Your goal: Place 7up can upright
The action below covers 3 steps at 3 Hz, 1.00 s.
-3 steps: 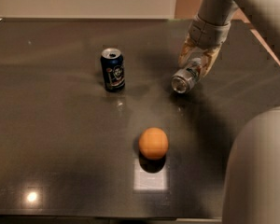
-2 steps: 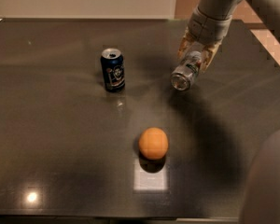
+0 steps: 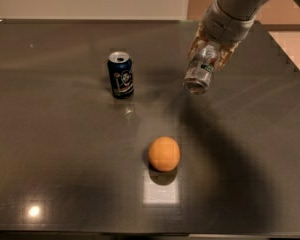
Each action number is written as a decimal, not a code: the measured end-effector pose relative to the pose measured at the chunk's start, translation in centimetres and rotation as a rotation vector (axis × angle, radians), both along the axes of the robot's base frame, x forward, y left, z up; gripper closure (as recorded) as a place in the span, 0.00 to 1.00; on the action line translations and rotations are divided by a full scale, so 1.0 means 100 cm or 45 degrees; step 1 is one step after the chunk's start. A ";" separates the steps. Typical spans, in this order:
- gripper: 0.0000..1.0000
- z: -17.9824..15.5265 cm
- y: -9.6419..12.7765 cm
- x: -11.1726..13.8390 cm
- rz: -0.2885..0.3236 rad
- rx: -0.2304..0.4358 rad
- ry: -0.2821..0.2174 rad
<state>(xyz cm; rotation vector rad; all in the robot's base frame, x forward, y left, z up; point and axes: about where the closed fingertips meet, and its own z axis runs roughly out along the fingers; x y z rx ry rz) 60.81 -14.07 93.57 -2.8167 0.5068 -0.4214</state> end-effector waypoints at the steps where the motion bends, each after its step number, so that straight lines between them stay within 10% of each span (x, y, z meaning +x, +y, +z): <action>1: 1.00 0.012 0.010 -0.003 0.137 0.012 -0.137; 3: 1.00 0.030 0.025 -0.002 0.296 0.036 -0.388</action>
Offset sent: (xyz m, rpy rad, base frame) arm -0.0023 0.0290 0.0366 0.0198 -0.3357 0.2840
